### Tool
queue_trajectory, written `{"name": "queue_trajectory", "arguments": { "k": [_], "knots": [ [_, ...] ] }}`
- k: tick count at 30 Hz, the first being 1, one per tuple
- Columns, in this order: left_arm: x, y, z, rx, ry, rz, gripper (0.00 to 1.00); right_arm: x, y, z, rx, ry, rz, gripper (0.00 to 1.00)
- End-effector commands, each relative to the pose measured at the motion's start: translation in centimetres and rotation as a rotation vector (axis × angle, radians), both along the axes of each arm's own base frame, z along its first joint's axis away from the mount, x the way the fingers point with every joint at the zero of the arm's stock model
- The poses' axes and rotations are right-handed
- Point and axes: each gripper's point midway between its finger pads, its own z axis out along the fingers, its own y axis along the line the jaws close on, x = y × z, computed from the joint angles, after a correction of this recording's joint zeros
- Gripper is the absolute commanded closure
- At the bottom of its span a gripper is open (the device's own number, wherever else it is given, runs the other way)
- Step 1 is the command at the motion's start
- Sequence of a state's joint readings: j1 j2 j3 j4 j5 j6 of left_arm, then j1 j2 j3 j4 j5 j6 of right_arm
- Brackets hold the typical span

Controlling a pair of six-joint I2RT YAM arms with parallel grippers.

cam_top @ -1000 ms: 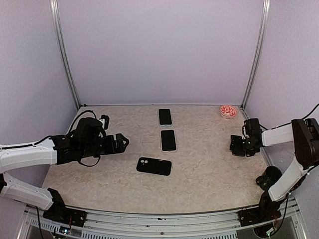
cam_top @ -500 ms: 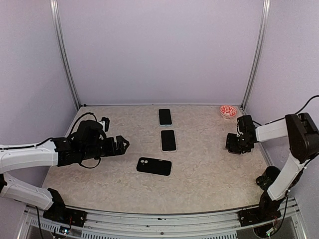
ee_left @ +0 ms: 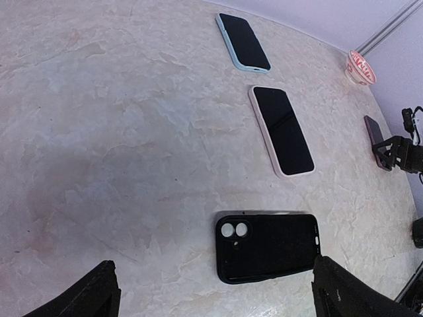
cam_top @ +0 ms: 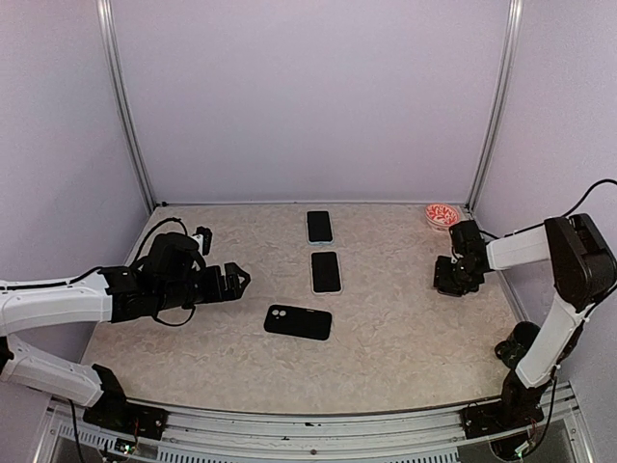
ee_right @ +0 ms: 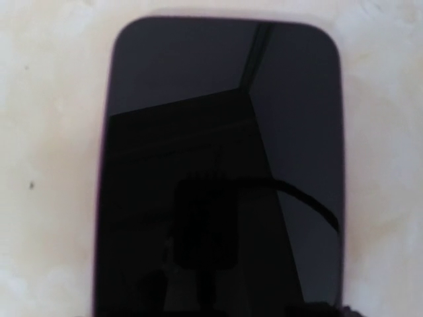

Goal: Put the phone into the phone case
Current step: Move the phone to the center of the board.

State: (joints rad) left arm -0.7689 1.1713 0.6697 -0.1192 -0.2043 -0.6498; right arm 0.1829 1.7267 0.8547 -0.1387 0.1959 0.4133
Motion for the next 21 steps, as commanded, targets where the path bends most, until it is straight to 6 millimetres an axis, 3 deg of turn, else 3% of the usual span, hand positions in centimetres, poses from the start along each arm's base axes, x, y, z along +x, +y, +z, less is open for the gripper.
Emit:
{"name": "queue_trajectory", "arguments": {
  "k": [1,11,21],
  "knots": [
    [0.2,0.3,0.1,-0.004,-0.018,0.006,0.01,-4.0,2.5,-3.3,0.041,0.17,0.071,0.25],
    [0.2,0.2,0.7,-0.017,-0.025,0.004,0.01,-5.9,9.3,0.2,0.149,0.091,0.174,0.25],
    [0.2,0.1,1.1,-0.028,-0.029,0.002,0.01,-8.9,13.8,-0.4,0.148,0.12,0.252,0.22]
  ]
}}
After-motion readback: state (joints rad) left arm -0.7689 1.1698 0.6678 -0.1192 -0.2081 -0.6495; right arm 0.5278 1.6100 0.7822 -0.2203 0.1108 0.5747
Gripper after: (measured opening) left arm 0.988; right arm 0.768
